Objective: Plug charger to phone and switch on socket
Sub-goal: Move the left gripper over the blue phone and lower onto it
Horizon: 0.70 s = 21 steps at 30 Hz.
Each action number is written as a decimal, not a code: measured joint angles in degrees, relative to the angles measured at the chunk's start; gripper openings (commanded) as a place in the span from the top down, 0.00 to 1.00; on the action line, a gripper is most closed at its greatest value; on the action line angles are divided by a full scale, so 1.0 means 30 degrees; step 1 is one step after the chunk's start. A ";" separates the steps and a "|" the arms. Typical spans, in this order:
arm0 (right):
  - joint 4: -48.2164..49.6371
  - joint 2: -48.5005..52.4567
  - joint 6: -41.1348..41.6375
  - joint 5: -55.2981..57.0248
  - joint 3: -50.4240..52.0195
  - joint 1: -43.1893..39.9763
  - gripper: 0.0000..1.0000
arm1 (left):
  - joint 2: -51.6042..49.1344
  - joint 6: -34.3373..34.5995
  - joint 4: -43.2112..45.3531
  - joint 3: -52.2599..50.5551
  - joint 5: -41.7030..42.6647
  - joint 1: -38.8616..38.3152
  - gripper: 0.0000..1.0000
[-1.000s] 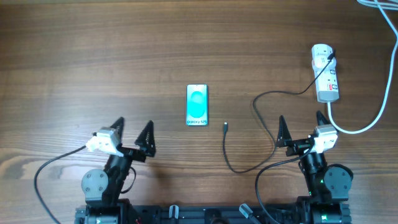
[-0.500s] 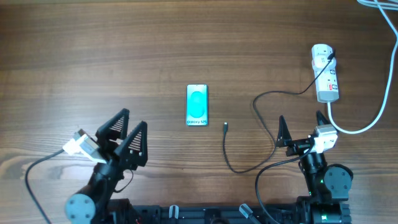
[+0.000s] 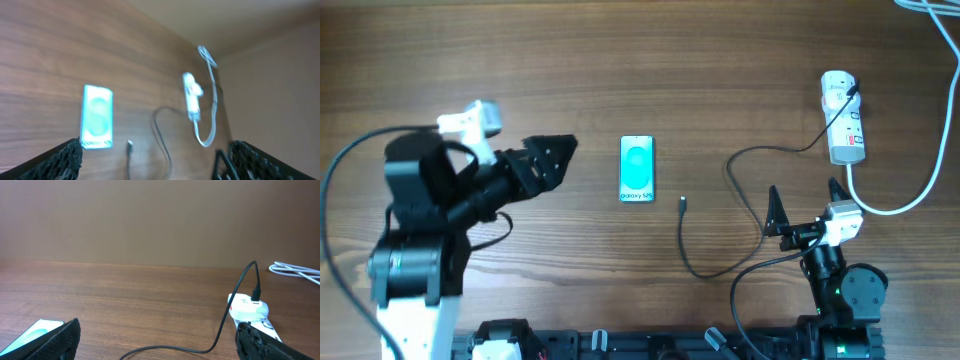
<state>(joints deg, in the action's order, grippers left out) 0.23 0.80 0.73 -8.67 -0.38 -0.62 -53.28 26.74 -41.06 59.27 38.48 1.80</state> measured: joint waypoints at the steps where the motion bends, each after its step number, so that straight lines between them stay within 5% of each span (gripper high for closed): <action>1: 0.0007 0.0000 -0.0007 0.0000 0.0000 0.0000 0.00 | -0.0437 -0.0095 0.0109 0.0000 0.0597 -0.0007 0.01; 5: 0.0007 0.0000 0.0000 0.0000 0.0000 0.0000 0.00 | -0.1945 -0.0335 0.0175 0.0022 0.1406 -0.1093 0.01; 9: 0.0000 0.0000 0.0000 0.0007 0.0000 0.0000 0.00 | -0.3716 -0.0474 -0.2754 0.1647 -0.2186 -0.4452 0.00; 17: 0.0007 0.0036 -0.0007 0.0051 0.0000 0.0000 0.00 | -1.4120 -0.1392 -1.4149 1.4251 -0.8342 -0.8575 0.00; 21: 0.0000 0.0036 0.0000 0.0051 0.0000 0.0000 0.00 | -1.8491 -0.1479 -1.4593 1.5992 -0.9901 -0.9763 0.00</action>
<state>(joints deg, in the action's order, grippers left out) 0.23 0.91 0.73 -8.51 -0.38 -0.62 -108.75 22.31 -84.84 107.24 8.78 -27.49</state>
